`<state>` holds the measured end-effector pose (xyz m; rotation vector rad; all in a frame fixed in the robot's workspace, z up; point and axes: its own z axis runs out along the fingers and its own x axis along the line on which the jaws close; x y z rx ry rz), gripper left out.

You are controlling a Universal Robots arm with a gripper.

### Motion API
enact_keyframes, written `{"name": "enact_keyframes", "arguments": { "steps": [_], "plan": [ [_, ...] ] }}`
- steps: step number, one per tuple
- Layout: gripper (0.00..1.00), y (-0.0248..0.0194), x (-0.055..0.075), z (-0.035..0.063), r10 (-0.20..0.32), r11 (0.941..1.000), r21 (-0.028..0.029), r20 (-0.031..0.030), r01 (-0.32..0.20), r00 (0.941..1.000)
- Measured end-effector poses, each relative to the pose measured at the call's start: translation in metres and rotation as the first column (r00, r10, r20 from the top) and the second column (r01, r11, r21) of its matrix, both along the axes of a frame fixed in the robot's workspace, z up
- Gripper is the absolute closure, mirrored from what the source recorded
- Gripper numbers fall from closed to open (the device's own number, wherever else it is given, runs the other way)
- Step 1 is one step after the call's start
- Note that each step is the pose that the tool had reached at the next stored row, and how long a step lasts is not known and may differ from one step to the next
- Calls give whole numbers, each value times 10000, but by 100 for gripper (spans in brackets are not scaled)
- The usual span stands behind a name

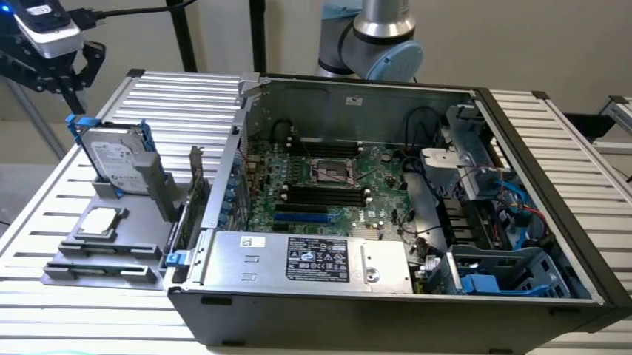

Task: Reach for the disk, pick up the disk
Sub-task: 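Pick up the disk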

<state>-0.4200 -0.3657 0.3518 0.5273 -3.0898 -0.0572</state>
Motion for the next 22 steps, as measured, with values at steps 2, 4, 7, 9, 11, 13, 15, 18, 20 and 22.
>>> {"name": "enact_keyframes", "arguments": {
  "steps": [2,4,7,9,11,13,15,18,20,22],
  "plan": [
    [89,0,0,5,360,9994,0,1,-360,9994],
    [89,0,0,13,731,9973,-1,-1,-731,9973],
    [89,0,0,25,1267,9919,0,-1,-1267,9919],
    [89,0,0,33,1634,9866,0,-1,-1634,9866],
    [89,0,0,40,1989,9800,0,-1,-1989,9800],
    [89,0,0,47,2340,9722,0,-1,-2340,9722],
    [89,-1,0,50,2692,9631,0,1,-2692,9631],
    [89,0,0,50,3218,9468,-1,1,-3218,9468],
    [89,0,0,50,3567,9342,-3,7,-3567,9342],
    [89,-1,0,50,3900,9208,-8,17,-3900,9208]
  ]
}}
